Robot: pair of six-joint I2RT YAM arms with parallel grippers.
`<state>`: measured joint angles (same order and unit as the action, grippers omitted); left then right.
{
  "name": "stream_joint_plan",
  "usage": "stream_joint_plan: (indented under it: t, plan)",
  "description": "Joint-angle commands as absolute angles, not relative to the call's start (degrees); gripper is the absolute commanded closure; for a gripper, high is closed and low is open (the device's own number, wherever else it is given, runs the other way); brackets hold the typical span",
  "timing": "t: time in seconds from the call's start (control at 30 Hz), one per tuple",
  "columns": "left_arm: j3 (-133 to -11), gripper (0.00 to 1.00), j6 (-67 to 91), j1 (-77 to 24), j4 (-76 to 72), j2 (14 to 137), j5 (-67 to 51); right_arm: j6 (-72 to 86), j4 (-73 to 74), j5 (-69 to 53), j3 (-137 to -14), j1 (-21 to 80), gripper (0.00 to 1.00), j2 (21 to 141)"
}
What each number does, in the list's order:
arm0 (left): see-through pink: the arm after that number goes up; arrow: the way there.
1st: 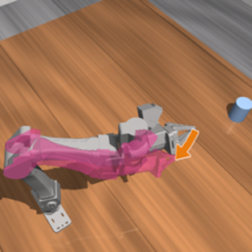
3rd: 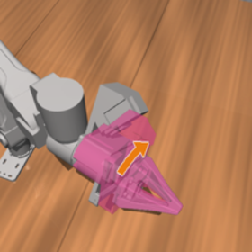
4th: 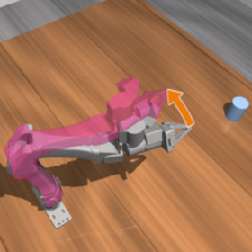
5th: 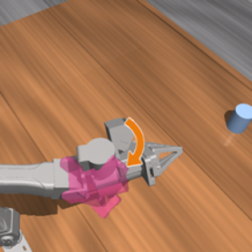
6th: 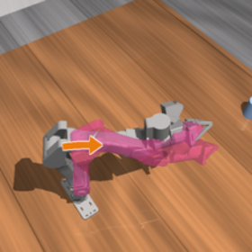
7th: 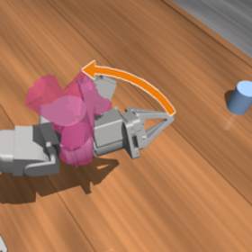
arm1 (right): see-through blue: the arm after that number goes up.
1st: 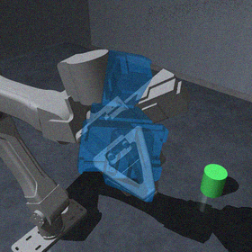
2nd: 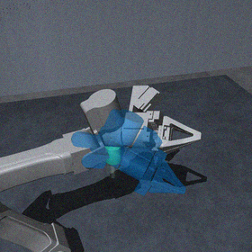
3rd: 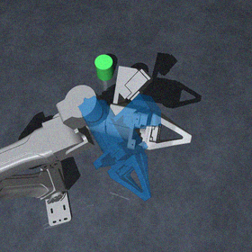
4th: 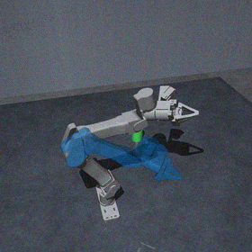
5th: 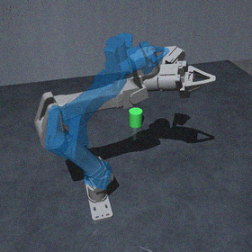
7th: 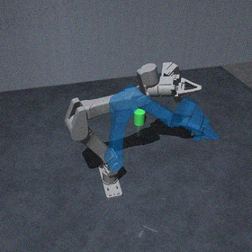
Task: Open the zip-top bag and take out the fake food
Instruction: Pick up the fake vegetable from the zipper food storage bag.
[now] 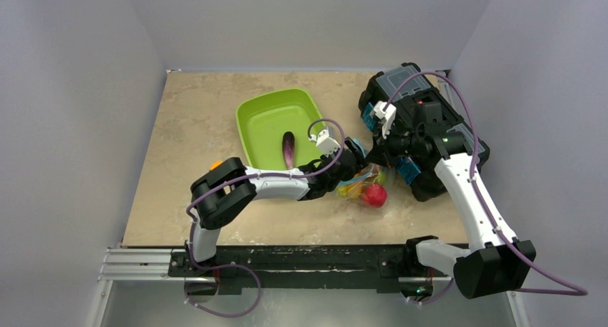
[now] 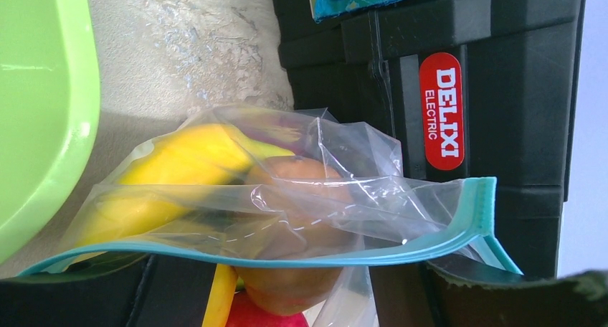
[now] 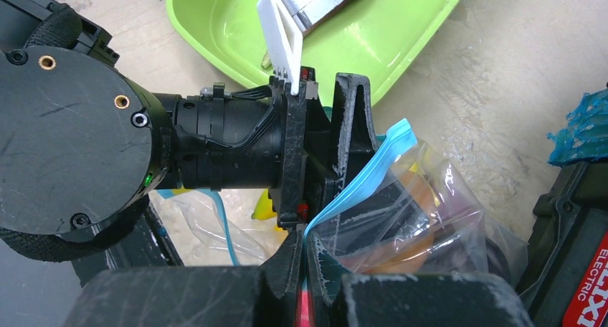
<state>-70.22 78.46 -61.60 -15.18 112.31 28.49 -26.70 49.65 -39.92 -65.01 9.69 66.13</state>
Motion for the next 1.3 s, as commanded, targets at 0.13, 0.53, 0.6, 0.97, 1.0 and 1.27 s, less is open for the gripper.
stream_joint_plan:
  t: [0.13, 0.53, 0.6, 0.97, 1.0, 1.27]
  plan:
    - [-73.2, 0.30, 77.8, -60.8, -11.4, 113.8, 27.1, -26.0, 49.2, -41.4, -64.9, 9.4, 1.00, 64.3]
    - [-69.5, 0.98, 71.1, -60.2, -15.7, 109.8, 25.7, -25.7, 48.7, -41.7, -64.3, 8.9, 1.00, 63.5]
    - [-68.7, 1.00, 69.0, -60.1, -16.7, 108.3, 24.9, -25.7, 48.6, -41.7, -64.0, 8.7, 1.00, 63.2]
    - [-65.4, 1.00, 65.6, -60.1, -10.8, 99.8, 26.0, -25.0, 47.1, -40.3, -62.0, 7.4, 1.00, 61.1]
    - [-65.1, 1.00, 65.6, -60.1, -10.7, 99.4, 25.8, -25.1, 47.1, -40.3, -61.8, 7.4, 1.00, 60.8]
    - [-63.8, 1.00, 63.6, -60.1, -7.5, 96.5, 24.3, -25.2, 47.1, -39.4, -60.8, 7.1, 1.00, 59.2]
